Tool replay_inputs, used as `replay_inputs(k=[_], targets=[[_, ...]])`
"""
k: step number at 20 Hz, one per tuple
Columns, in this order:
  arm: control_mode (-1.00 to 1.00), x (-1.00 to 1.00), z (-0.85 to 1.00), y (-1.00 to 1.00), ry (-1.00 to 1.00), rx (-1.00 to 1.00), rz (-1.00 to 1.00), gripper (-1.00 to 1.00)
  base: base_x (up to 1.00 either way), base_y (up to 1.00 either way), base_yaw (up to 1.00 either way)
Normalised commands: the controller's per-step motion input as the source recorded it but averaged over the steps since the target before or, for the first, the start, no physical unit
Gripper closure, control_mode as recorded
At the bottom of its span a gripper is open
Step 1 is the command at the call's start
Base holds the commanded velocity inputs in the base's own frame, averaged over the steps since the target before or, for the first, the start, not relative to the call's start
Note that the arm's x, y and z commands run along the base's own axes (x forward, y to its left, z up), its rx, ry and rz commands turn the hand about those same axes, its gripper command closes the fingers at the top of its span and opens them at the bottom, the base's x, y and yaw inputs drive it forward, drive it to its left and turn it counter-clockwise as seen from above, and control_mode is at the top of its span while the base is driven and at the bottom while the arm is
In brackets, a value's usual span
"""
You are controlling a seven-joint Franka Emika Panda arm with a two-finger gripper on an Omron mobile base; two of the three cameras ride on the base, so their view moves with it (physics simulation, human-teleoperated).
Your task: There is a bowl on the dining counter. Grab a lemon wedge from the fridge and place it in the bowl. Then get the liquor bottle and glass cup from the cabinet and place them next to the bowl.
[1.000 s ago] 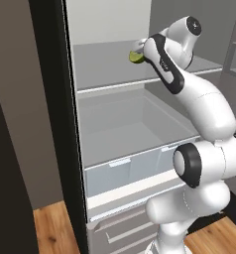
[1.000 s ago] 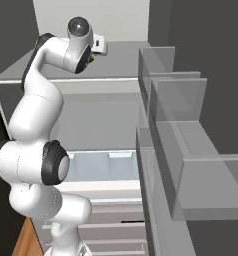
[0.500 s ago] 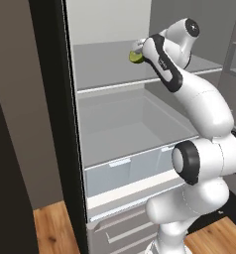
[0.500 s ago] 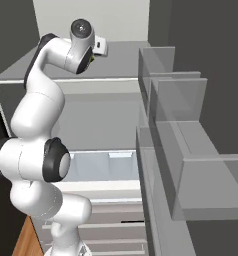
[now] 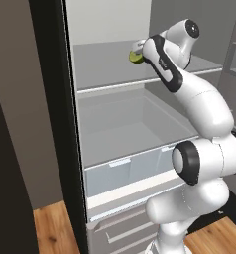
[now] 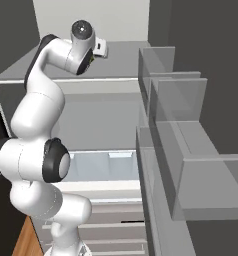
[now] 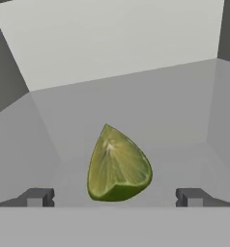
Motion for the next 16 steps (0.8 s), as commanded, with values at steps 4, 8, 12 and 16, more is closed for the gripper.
replay_inputs(k=[4,8,12,16], targets=[[-1.00,0.05,-0.15,0.00,0.00,0.00,0.00,-1.00,0.00,0.00,0.00],[-1.00,0.09,-0.14,0.00,0.00,0.00,0.00,-1.00,0.00,0.00,0.00],[-1.00,0.21,-0.08,0.00,0.00,0.01,0.00,-1.00,0.00,0.00,0.00],[-1.00,0.29,-0.01,0.00,0.00,0.04,0.00,-1.00,0.00,0.00,0.00]])
